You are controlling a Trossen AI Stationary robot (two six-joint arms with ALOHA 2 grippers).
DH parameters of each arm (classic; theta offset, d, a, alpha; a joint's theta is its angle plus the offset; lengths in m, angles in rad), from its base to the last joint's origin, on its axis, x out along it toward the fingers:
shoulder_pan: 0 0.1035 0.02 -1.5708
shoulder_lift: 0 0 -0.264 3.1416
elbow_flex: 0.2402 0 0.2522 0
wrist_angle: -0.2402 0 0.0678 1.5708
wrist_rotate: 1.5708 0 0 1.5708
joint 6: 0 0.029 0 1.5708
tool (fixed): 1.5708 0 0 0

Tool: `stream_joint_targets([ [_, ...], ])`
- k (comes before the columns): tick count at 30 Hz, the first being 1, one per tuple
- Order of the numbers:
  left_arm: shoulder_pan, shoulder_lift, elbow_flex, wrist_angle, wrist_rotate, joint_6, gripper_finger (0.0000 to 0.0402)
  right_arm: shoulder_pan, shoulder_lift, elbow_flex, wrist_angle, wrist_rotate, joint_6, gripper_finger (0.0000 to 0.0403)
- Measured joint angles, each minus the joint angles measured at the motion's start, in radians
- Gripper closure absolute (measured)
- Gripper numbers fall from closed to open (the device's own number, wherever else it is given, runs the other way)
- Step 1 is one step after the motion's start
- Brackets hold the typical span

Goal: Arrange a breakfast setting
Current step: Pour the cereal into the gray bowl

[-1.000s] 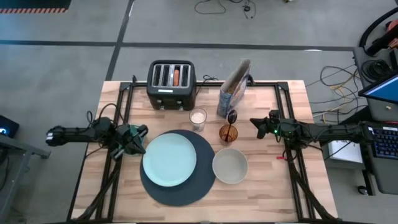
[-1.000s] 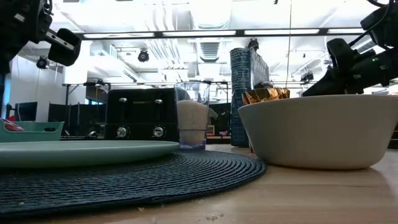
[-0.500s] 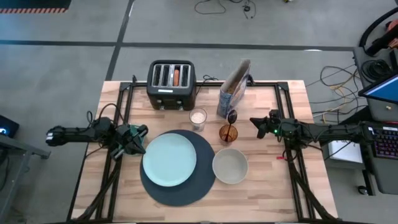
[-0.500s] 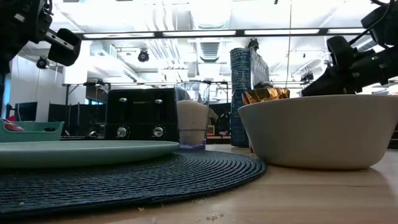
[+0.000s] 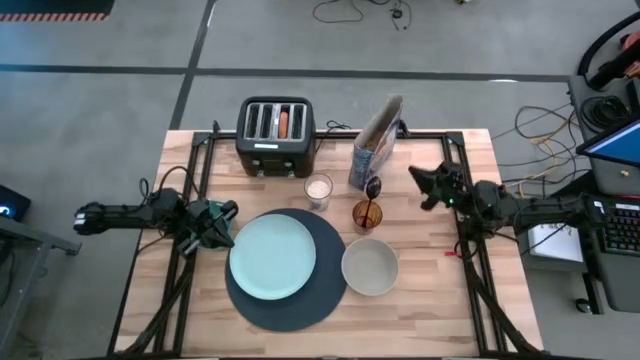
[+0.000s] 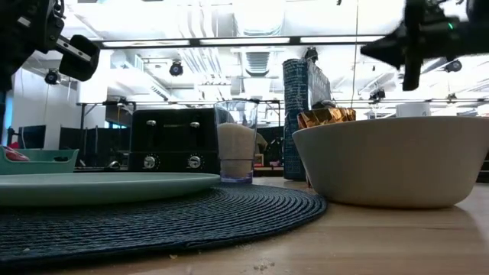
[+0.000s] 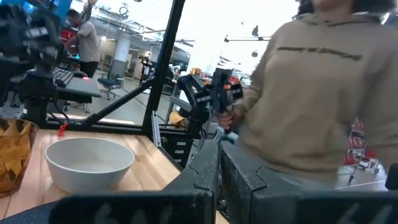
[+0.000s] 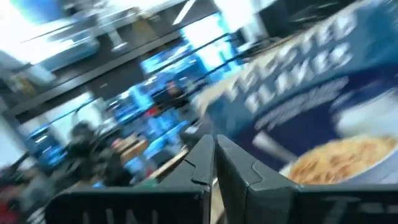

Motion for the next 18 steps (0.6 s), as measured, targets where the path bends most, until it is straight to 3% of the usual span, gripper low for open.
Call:
stream_joint_targets([
  [5,0.001,0.0,0.0,0.002,-0.159,0.133,0.0402,0.0,0.121,0.25,-0.217,0.233,0.046,0.0394],
  [9,0.001,0.0,0.0,0.12,-0.49,0.092,0.0402,0.0,0.218,0.466,-0.459,0.348,0.074,0.0394],
  [14,0.001,0.0,0.0,0.363,-0.949,-0.08,0.0402,-0.025,0.326,0.706,-0.753,0.391,0.18,0.0394],
  [16,0.002,0.0,0.0,0.438,-1.054,-0.086,0.0402,-0.046,0.375,0.792,-0.853,0.39,0.206,0.0394],
  [18,0.001,0.0,0.013,0.466,-1.076,-0.072,0.0402,-0.068,0.423,0.873,-0.934,0.389,0.226,0.0394],
])
